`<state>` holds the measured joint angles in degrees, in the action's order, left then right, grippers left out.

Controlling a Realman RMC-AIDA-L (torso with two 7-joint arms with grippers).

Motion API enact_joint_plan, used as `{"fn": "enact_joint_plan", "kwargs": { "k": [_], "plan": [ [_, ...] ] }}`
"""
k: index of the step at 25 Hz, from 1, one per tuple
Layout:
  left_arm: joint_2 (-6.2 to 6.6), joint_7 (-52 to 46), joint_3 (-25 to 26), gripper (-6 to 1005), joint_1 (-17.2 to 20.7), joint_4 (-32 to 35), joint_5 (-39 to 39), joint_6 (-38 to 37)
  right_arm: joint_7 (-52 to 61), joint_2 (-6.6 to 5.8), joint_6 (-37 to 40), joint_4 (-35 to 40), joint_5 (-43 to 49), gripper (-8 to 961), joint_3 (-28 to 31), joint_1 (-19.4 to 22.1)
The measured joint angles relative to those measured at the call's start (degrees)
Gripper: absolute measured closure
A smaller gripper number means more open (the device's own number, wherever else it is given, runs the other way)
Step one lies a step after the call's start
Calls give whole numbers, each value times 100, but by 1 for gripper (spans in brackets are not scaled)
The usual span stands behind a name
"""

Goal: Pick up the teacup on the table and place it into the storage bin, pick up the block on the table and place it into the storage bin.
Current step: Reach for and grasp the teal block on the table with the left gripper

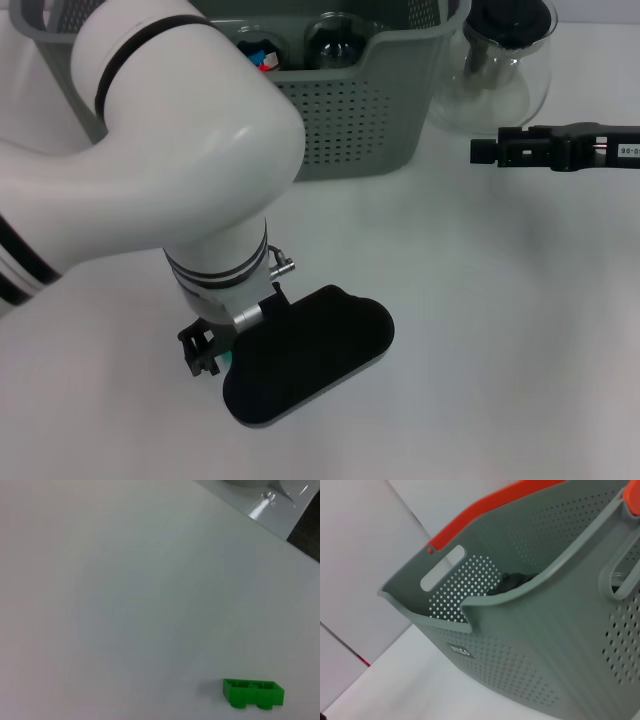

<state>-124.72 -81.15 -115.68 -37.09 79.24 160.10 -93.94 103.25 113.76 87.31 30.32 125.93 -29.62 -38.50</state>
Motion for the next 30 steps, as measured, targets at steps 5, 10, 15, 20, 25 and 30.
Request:
{"fn": "enact_joint_plan", "kwargs": {
  "k": [5, 10, 15, 20, 25, 30],
  "plan": [
    [-5, -14, 0, 344, -23, -54, -5, 70, 1, -11, 12, 0, 0, 12, 0, 17],
    [-10, -22, 21, 353, -49, -97, -6, 97, 2, -12, 14, 0, 1, 12, 0, 31],
    [-9, -36, 42, 361, -92, -190, 0, 114, 11, -13, 15, 0, 1, 11, 0, 49],
    [-9, -79, 35, 408, -130, -237, 13, 119, 18, -12, 14, 20, -1, 12, 1, 54],
    [-9, -101, 43, 514, -186, -311, 0, 145, 20, -13, 14, 39, -4, 12, 8, 52],
    [-9, -114, 46, 599, -204, -371, 26, 201, 20, -13, 9, 44, -8, 12, 9, 40]
  ]
}}
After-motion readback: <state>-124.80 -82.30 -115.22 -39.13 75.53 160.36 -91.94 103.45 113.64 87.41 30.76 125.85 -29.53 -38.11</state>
